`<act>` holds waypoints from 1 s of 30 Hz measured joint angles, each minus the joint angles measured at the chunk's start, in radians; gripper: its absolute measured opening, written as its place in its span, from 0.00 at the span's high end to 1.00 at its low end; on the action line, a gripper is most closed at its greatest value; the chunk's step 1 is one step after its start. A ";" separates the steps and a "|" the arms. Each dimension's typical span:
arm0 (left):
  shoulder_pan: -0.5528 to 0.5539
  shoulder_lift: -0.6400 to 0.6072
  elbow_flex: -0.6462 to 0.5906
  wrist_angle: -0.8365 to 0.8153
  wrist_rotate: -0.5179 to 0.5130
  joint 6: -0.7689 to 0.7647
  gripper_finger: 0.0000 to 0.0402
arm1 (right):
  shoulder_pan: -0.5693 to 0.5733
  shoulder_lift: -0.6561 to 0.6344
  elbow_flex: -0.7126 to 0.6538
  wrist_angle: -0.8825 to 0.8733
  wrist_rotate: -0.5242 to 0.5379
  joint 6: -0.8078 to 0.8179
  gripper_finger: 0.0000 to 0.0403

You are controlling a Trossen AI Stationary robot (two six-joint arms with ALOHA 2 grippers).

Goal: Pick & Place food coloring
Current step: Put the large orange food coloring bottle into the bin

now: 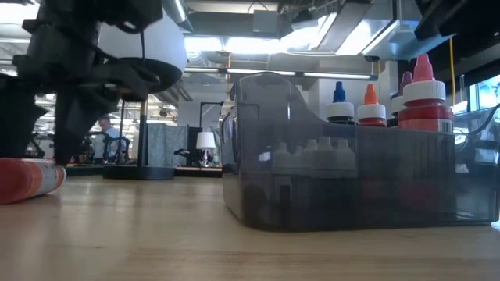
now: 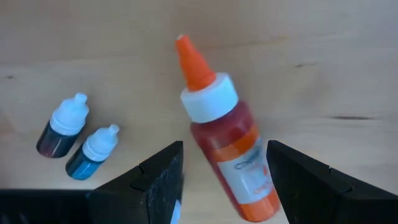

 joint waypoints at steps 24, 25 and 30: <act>-0.003 0.125 0.002 0.135 -0.029 0.362 0.68 | 0.000 0.004 0.000 0.004 0.002 0.007 0.72; -0.003 0.118 0.002 0.143 -0.061 0.371 0.68 | 0.000 0.004 0.000 0.004 0.002 0.010 0.72; 0.019 0.042 0.015 0.180 -0.348 0.448 0.68 | 0.000 0.003 0.000 0.011 0.003 0.009 0.72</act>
